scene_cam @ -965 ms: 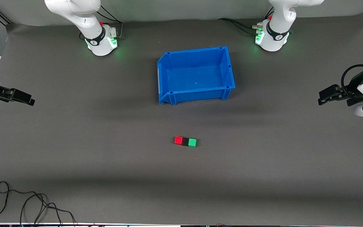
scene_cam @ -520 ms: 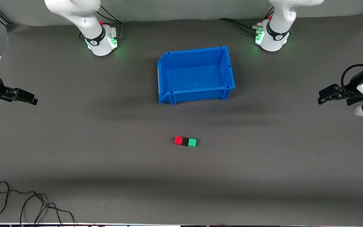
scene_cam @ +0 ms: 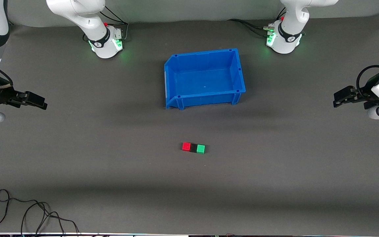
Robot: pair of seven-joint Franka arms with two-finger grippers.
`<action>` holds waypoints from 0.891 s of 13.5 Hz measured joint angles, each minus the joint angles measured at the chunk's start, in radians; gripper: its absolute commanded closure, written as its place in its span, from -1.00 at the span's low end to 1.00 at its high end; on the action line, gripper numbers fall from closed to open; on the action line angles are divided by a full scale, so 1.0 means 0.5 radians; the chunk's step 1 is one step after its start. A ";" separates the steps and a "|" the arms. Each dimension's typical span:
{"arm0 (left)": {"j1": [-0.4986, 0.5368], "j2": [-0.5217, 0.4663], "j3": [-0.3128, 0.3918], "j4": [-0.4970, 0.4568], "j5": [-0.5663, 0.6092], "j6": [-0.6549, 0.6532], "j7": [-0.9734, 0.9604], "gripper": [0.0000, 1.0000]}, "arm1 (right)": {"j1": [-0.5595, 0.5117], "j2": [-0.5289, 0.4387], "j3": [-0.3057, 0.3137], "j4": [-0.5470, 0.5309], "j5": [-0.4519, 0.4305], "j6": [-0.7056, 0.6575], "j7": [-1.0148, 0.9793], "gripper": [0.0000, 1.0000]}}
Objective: Attach green and red cubes to black cube
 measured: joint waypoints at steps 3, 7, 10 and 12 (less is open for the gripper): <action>0.000 -0.005 -0.002 0.000 0.005 -0.016 0.001 -1.00 | 0.000 -0.021 -0.007 -0.009 0.000 0.004 -0.019 -0.99; 0.000 -0.008 -0.002 0.000 0.006 -0.029 0.001 -1.00 | 0.003 -0.026 -0.007 -0.055 0.000 0.029 -0.026 -0.99; 0.001 -0.009 -0.002 0.000 0.007 -0.031 0.001 -1.00 | 0.004 -0.026 -0.007 -0.057 0.000 0.030 -0.026 -0.99; 0.002 -0.010 -0.002 0.000 0.007 -0.031 0.001 -1.00 | 0.004 -0.026 -0.007 -0.057 0.000 0.031 -0.026 -0.99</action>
